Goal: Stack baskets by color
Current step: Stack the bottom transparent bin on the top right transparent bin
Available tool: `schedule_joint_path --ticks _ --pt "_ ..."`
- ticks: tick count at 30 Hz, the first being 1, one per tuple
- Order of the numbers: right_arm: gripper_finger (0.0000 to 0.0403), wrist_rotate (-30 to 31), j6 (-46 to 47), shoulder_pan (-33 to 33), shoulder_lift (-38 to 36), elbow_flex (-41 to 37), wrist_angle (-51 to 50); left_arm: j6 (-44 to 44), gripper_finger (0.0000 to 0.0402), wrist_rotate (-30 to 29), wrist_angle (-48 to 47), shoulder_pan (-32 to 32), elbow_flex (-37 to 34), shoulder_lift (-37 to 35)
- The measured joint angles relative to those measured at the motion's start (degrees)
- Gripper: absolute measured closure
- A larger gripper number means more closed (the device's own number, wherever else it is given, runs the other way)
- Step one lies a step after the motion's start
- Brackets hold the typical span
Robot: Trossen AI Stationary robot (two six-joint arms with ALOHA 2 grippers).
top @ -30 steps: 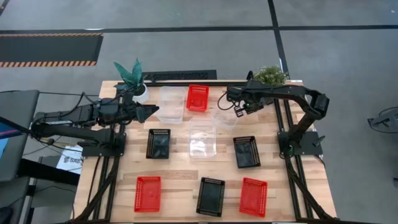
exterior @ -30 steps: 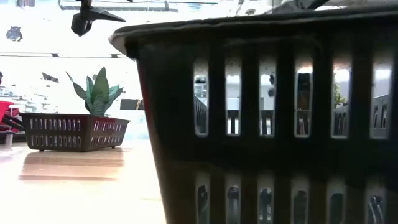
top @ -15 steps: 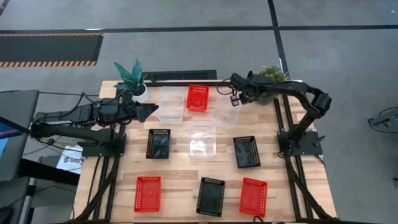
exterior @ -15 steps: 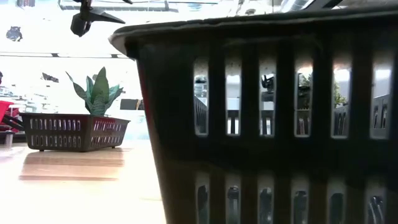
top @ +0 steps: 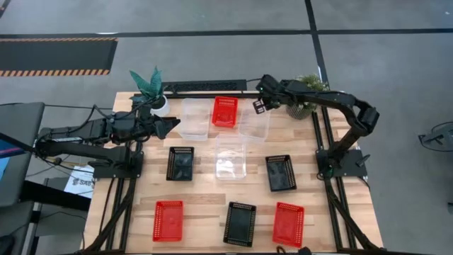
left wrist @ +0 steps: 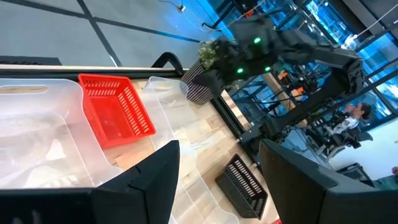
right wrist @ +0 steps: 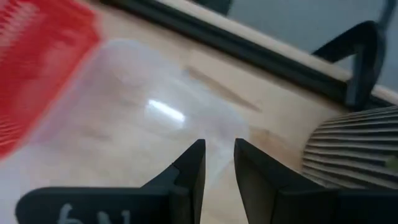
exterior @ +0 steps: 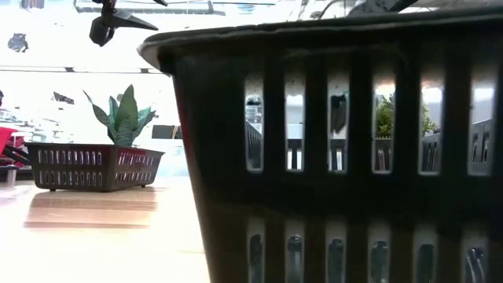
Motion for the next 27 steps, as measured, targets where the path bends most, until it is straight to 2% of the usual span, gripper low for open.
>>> schedule_joint_path --ticks 4,6,11,16,21,27 --pt "0.0295 -10.1 11.1 5.1 -2.6 3.7 -6.5 0.0 0.0193 0.5 0.0 0.0 0.0 0.0" --pt "0.0295 -12.6 14.7 9.4 -3.8 3.8 -8.0 0.0 0.0193 1.1 0.0 0.0 0.0 0.0" --pt "0.0295 -11.9 23.1 21.9 -3.2 3.8 -7.9 0.7 0.0193 1.6 0.0 0.0 0.0 0.0" --pt "0.029 -7.7 30.1 30.6 1.8 3.7 -7.6 1.4 0.0193 1.6 0.0 0.0 0.0 0.0" --pt "0.0246 -7.7 36.9 33.9 7.5 3.7 -6.3 3.3 0.0193 2.8 0.0 0.0 0.0 0.0" --pt "0.0174 -7.8 39.2 34.5 12.1 3.7 -2.1 5.5 0.0193 3.4 0.0 0.0 0.0 0.0"
